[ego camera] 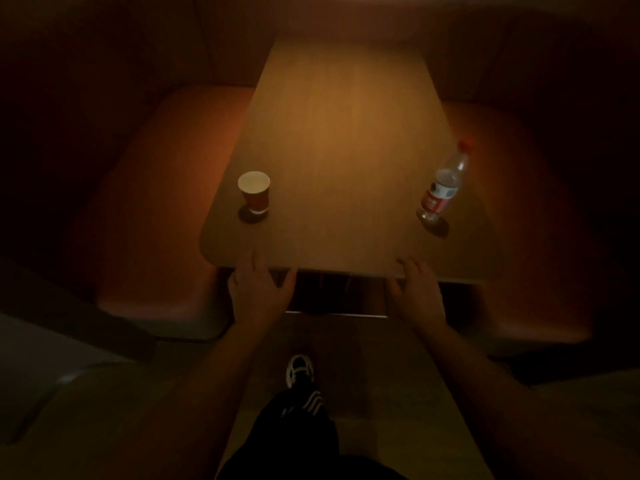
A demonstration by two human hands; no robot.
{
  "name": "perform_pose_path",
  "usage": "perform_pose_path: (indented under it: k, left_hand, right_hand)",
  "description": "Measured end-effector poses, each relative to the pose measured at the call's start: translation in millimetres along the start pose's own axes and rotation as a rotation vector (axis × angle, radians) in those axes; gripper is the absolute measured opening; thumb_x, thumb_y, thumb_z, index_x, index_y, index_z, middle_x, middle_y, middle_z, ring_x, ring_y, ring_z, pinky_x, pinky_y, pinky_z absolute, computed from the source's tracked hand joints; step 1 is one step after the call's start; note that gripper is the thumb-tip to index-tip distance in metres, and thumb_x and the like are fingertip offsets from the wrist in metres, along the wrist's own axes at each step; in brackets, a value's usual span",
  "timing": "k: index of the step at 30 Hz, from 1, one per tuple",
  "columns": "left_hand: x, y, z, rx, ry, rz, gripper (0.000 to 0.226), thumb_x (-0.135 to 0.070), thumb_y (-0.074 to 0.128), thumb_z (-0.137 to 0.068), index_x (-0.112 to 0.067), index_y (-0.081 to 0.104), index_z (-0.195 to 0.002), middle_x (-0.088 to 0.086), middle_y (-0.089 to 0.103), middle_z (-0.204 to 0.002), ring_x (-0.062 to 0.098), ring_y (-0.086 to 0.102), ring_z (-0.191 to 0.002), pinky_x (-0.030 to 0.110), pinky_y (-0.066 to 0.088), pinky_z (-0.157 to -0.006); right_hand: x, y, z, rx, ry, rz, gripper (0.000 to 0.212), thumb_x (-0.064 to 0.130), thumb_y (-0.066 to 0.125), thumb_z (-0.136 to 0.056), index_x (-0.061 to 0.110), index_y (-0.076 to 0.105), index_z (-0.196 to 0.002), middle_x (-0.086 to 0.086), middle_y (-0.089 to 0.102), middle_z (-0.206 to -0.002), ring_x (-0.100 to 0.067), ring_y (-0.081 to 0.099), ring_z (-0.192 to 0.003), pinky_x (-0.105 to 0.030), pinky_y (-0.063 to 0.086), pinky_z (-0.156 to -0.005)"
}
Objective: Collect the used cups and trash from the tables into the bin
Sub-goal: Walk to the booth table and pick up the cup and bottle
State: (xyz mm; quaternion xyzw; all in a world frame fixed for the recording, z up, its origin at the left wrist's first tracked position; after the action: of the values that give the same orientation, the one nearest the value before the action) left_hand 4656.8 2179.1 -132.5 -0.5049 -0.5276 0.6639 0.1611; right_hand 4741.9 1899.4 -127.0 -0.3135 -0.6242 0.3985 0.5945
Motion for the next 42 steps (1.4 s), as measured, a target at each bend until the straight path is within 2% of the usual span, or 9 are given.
perform_pose_path:
  k: [9,16,20,23,26,30,36,39,42]
  left_hand:
    - [15.1,9.5,-176.5,-0.072,-0.126,0.16,0.1,-0.055,0.068,-0.075,-0.014,0.014,-0.149,0.012,0.027,-0.152,0.031,0.028,-0.137,0.049,0.022,-0.108]
    - [40.1,45.9,-232.1,0.076,-0.189,0.314,0.122,-0.047,0.084,-0.06,-0.027,0.003,-0.149,0.01,0.014,-0.156,0.032,0.019,-0.14,0.051,0.025,-0.108]
    - [35.7,60.5,-253.4,0.125,-0.169,0.282,0.118,-0.045,0.085,-0.059,-0.03,0.009,-0.148,0.008,0.013,-0.155,0.032,0.022,-0.138,0.052,0.03,-0.104]
    - [25.5,68.9,-261.4,0.11,-0.144,0.263,0.1,-0.036,0.084,-0.066,-0.021,0.024,-0.145,0.01,0.029,-0.148,0.032,0.036,-0.13,0.047,0.038,-0.099]
    - [-1.8,76.5,-259.6,0.108,-0.081,0.252,0.086,-0.036,0.082,-0.069,-0.02,0.034,-0.139,0.006,0.038,-0.139,0.027,0.045,-0.121,0.04,0.044,-0.092]
    - [-73.4,92.9,-245.5,0.167,0.052,0.241,0.085,-0.042,0.081,-0.067,-0.026,0.034,-0.137,-0.002,0.04,-0.136,0.021,0.048,-0.115,0.035,0.045,-0.086]
    - [-171.1,119.5,-223.0,0.264,0.249,0.27,0.084,-0.046,0.08,-0.067,-0.026,0.035,-0.135,-0.003,0.042,-0.132,0.021,0.049,-0.112,0.036,0.046,-0.086]
    - [-197.9,126.0,-218.4,0.28,0.297,0.271,0.085,-0.047,0.081,-0.065,-0.026,0.036,-0.134,-0.004,0.042,-0.132,0.02,0.048,-0.111,0.035,0.045,-0.084]
    - [-209.7,128.0,-216.1,0.283,0.322,0.263,0.085,-0.046,0.081,-0.065,-0.025,0.037,-0.135,-0.002,0.043,-0.132,0.02,0.048,-0.111,0.037,0.046,-0.084]
  right_hand:
    - [64.8,33.7,-145.6,0.066,0.027,-0.006,0.047,0.035,0.053,-0.094,0.014,0.046,-0.135,-0.01,0.039,-0.145,-0.026,0.041,-0.128,-0.041,0.037,-0.104]
    - [66.2,41.8,-186.4,0.122,0.034,0.009,0.048,0.032,0.054,-0.094,0.013,0.044,-0.137,-0.01,0.038,-0.146,-0.024,0.04,-0.129,-0.043,0.038,-0.105]
    - [57.0,45.0,-193.7,0.142,0.038,0.034,0.048,0.032,0.052,-0.095,0.014,0.044,-0.138,-0.008,0.038,-0.147,-0.023,0.039,-0.129,-0.038,0.035,-0.104]
    - [43.6,44.6,-195.8,0.145,0.075,-0.002,0.047,0.032,0.052,-0.095,0.015,0.044,-0.138,-0.008,0.037,-0.147,-0.023,0.036,-0.132,-0.039,0.034,-0.105]
    - [26.7,39.5,-195.6,0.119,0.089,-0.009,0.046,0.033,0.053,-0.094,0.016,0.045,-0.136,-0.008,0.039,-0.145,-0.023,0.037,-0.132,-0.04,0.035,-0.106]
    - [-2.4,24.3,-187.8,0.064,0.129,-0.015,0.044,0.034,0.053,-0.093,0.015,0.048,-0.133,-0.008,0.044,-0.141,-0.022,0.04,-0.129,-0.04,0.037,-0.105]
    - [-58.6,-27.8,-169.7,-0.247,0.323,-0.065,0.038,0.037,0.061,-0.087,0.014,0.057,-0.116,-0.006,0.058,-0.114,-0.017,0.053,-0.105,-0.03,0.045,-0.088]
    - [-81.8,-47.3,-172.5,-0.343,0.455,-0.121,0.063,0.051,0.07,-0.076,0.01,0.048,-0.117,-0.007,0.051,-0.114,-0.018,0.05,-0.105,-0.032,0.046,-0.087]
    - [-85.0,-55.5,-193.2,-0.351,0.448,-0.259,0.101,0.053,0.078,-0.066,0.013,0.025,-0.142,-0.01,0.037,-0.138,-0.023,0.038,-0.127,-0.038,0.038,-0.102]
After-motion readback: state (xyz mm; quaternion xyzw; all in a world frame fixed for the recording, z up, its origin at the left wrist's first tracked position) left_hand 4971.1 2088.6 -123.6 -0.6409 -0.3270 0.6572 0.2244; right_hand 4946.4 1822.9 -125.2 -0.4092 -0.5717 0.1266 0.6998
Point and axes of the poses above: each hand's wrist, its own z-axis away from the middle knuckle, its own y-axis out of the palm, x = y × z, the point moved 7 cm from there along -z, towards the middle knuckle
